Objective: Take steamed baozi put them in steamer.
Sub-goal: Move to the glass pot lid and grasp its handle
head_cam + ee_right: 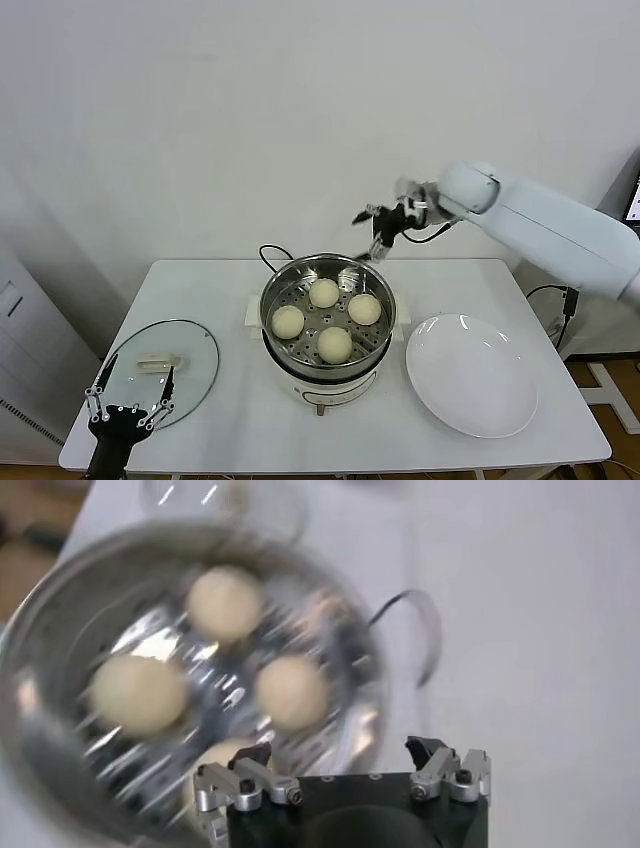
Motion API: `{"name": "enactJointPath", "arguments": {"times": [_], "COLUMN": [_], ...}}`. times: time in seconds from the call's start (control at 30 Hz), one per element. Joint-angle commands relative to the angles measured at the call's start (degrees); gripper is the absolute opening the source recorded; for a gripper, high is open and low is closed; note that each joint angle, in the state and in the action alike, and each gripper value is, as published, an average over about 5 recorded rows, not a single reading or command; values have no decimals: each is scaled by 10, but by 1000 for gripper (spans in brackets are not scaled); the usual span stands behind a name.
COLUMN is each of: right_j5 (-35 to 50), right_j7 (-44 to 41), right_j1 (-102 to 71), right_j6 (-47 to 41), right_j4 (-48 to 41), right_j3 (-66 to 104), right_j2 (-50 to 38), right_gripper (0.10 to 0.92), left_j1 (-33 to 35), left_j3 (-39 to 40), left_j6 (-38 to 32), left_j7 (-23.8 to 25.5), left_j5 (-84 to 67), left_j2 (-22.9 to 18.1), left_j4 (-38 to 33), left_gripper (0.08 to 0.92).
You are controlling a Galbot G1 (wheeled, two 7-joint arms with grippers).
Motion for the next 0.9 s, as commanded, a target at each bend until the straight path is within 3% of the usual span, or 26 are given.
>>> {"name": "enactJointPath", "arguments": {"times": [0.03, 0.23, 0.47, 0.9], "right_j5": [138, 140, 90, -18], "right_j7": [371, 404, 360, 281], "right_j1": [-410, -642, -902, -1180], "right_j6": [125, 182, 203, 229], "right_j4": [7, 53, 175, 349], "right_j3": [448, 622, 817, 965], "right_j2": [-79, -62, 3, 158], "right_gripper": [823, 823, 823, 823], "left_j1": [-4, -7, -7, -22], "left_j3": [16, 24, 35, 29], "left_j6": [-2, -4, 8, 20], "left_j7": [-16, -29, -38, -54], "left_j5": [11, 15, 13, 31], "left_j2": [-19, -22, -3, 101], "left_j4": [-10, -16, -26, 13], "left_gripper": [823, 823, 823, 823]}}
